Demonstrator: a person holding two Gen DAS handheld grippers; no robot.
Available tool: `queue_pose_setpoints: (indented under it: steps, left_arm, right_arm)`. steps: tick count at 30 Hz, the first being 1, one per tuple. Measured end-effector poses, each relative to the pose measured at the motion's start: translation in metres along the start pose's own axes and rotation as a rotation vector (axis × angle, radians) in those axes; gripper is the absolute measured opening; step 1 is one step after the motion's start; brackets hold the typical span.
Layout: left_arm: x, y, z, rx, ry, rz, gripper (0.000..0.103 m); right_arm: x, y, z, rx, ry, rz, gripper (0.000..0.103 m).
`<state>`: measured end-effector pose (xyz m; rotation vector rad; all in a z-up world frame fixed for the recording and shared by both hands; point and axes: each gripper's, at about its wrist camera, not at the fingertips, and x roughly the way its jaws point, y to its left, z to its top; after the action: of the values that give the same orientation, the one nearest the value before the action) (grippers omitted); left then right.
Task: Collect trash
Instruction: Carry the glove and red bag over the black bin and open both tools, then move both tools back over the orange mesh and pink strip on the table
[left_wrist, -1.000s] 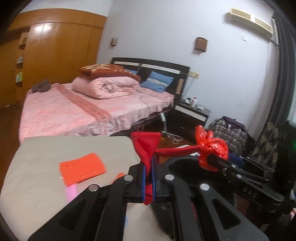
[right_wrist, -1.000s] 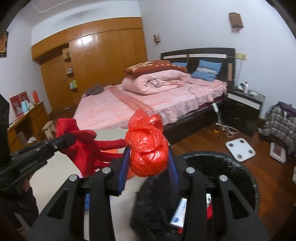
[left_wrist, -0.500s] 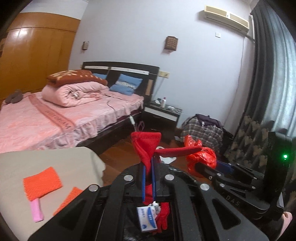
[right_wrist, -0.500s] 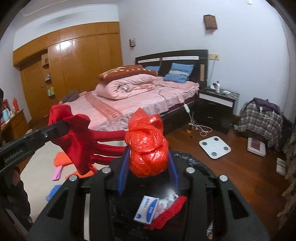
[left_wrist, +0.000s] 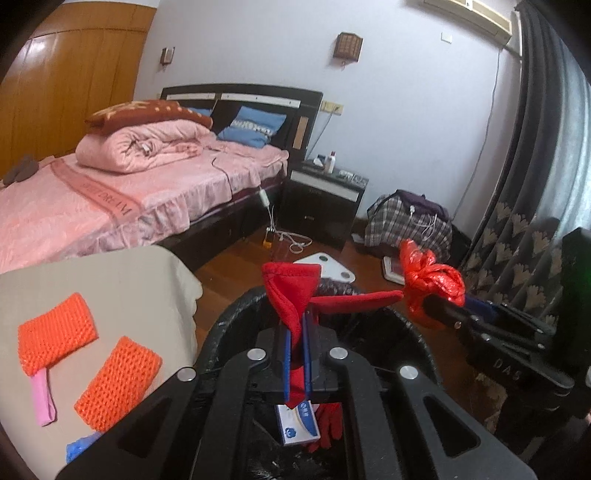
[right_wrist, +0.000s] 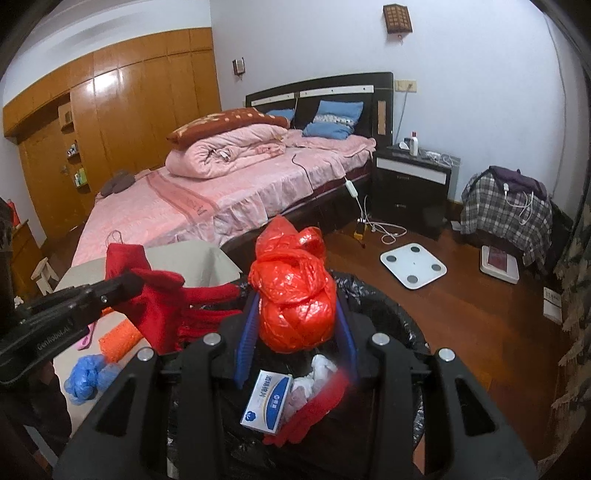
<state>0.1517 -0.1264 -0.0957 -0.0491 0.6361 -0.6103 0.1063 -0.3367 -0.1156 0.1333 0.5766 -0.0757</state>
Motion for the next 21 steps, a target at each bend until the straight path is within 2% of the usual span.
queue_pose_setpoints:
  steps: [3,5,6,7,9,11,13,15,18,21]
  left_arm:
    - [0.008,0.004,-0.004,-0.007,0.020,0.002,0.008]
    - [0.011,0.008,-0.006,-0.019,0.036,-0.002,0.020]
    - [0.011,0.009,-0.006,-0.023,0.038,0.000,0.031]
    - [0.010,0.011,-0.007,-0.028,0.036,0.004,0.037]
    - [0.007,0.017,-0.007,-0.034,0.032,0.017,0.041]
    - [0.002,0.024,-0.007,-0.035,0.023,0.044,0.049]
    - [-0.005,0.033,-0.009,-0.037,0.011,0.076,0.065]
    - [-0.014,0.044,-0.010,-0.046,-0.001,0.108,0.077]
    - [-0.031,0.065,-0.014,-0.084,-0.021,0.143,0.087]
    - [-0.049,0.087,-0.018,-0.109,-0.032,0.204,0.091]
  right_arm:
    - [0.008,0.000,-0.003,0.006,0.022,-0.007,0.042]
    - [0.012,0.000,-0.005,0.009,0.035,-0.009,0.053]
    - [0.012,0.000,-0.005,0.011,0.036,-0.011,0.055]
    - [0.012,0.000,-0.006,0.013,0.034,-0.012,0.060]
    - [0.012,0.001,-0.006,0.012,0.030,-0.018,0.069]
    - [0.011,0.002,-0.006,0.011,0.024,-0.026,0.084]
    - [0.009,0.004,-0.005,0.005,0.017,-0.034,0.093]
    - [0.008,0.007,-0.004,0.003,0.015,-0.037,0.096]
    - [0.007,0.013,-0.001,0.010,0.022,-0.027,0.097]
    - [0.005,0.024,0.001,0.001,0.018,-0.009,0.097]
